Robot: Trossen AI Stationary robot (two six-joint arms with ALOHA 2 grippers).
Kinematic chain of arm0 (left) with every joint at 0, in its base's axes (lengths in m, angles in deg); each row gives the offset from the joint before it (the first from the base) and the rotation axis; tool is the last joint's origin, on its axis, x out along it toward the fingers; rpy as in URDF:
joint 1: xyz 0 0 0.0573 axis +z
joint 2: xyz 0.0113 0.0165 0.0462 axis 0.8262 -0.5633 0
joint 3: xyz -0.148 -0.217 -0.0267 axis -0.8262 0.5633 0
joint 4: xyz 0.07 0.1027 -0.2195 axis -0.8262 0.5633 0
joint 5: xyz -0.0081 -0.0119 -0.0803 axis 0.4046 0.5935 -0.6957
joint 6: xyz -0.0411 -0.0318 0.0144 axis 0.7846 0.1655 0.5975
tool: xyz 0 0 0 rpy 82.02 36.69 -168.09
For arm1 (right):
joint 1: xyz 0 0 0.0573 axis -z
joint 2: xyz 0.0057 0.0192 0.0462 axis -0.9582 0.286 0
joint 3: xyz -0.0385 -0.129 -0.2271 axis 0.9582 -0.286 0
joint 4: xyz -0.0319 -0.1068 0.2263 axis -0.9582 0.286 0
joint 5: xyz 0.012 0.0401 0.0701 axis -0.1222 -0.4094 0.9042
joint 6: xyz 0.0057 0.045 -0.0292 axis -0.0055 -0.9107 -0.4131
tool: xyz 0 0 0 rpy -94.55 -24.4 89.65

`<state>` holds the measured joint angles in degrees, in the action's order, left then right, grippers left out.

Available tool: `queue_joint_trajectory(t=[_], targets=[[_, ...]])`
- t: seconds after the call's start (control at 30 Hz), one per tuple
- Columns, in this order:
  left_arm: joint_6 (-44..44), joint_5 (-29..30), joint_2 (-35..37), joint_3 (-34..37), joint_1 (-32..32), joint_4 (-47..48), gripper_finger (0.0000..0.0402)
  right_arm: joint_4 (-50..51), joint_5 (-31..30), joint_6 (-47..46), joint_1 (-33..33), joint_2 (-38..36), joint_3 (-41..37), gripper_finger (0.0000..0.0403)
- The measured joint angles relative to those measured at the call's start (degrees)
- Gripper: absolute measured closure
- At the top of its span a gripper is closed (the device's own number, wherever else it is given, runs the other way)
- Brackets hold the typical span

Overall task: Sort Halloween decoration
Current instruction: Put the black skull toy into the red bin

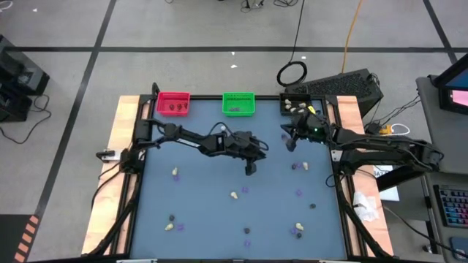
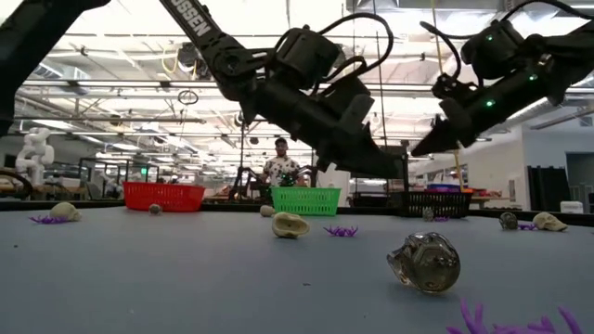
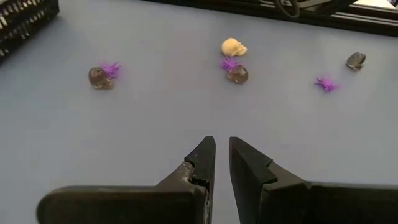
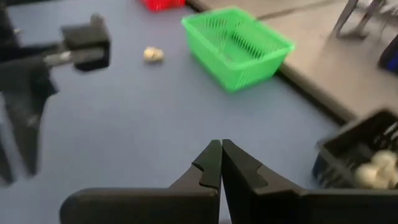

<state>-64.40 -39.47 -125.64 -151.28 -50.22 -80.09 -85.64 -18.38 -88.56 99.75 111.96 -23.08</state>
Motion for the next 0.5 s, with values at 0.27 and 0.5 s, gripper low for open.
queue_joint_trajectory(t=[0.27, 0.5], targets=[[-1.22, 0.02, 0.00, 0.33, 0.07, 0.27, 0.0362, 27.99, 0.93, -9.10, -5.38, -4.06, 5.33, 0.0401], [-1.62, 0.04, 0.00, 0.37, 0.36, 0.30, 0.0362, 46.40, 2.49, -23.43, -14.71, -3.45, 11.80, 0.0380]])
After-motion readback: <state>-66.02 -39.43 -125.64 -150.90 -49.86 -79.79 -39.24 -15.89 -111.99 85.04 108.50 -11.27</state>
